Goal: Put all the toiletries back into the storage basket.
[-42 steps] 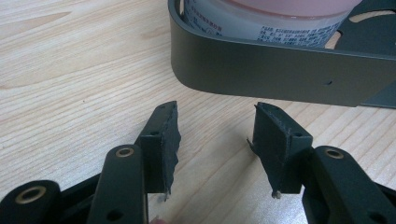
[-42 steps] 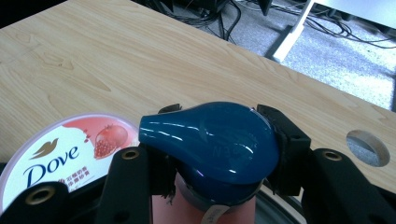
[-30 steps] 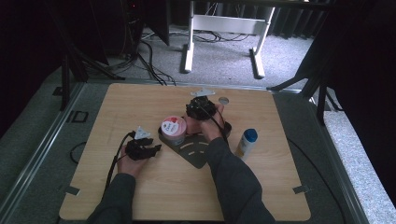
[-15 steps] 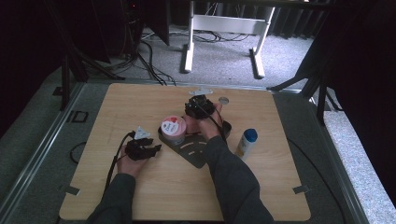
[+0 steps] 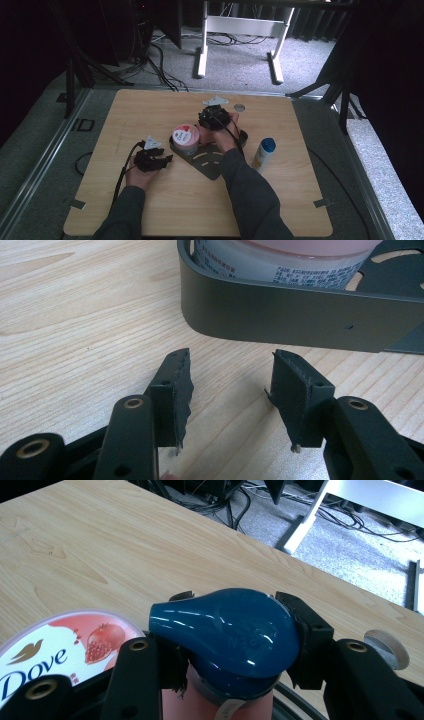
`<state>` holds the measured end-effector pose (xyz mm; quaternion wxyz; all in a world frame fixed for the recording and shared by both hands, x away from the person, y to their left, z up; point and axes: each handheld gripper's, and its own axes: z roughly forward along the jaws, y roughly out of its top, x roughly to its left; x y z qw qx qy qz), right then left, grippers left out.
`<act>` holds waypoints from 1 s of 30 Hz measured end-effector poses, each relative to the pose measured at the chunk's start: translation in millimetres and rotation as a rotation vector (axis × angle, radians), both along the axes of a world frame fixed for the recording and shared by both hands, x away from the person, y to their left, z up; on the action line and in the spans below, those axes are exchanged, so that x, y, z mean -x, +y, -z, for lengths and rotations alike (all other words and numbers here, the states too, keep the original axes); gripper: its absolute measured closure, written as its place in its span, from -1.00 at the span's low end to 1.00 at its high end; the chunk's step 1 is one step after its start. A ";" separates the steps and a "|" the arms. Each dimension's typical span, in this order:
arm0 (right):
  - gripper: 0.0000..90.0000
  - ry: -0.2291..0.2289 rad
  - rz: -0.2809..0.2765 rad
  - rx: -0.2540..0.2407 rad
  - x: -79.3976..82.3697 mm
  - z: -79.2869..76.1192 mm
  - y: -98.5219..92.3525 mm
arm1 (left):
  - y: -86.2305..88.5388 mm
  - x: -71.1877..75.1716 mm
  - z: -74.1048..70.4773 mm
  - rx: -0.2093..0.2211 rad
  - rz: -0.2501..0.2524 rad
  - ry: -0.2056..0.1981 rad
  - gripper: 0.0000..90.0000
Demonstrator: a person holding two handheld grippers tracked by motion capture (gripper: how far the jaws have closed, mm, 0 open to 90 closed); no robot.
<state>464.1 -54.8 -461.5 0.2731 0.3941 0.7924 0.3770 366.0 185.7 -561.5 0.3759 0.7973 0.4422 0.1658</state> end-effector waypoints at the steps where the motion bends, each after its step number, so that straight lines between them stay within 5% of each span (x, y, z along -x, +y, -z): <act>1: 0.14 0.000 0.000 0.002 1.0 0.1 -0.1 | 0.0 0.0 0.0 0.000 0.000 0.000 0.13; 10: 0.11 0.000 -0.009 0.014 5.0 1.4 -0.3 | -0.2 0.1 0.0 0.000 -0.001 -0.001 0.13; 19: -0.20 0.076 -0.028 -0.020 5.8 6.5 -10.9 | 0.0 -0.1 0.0 0.001 -0.001 0.000 0.13; 30: -0.31 0.103 -0.066 -0.049 20.3 5.1 -16.5 | 0.0 -0.3 0.2 0.002 -0.002 -0.003 0.13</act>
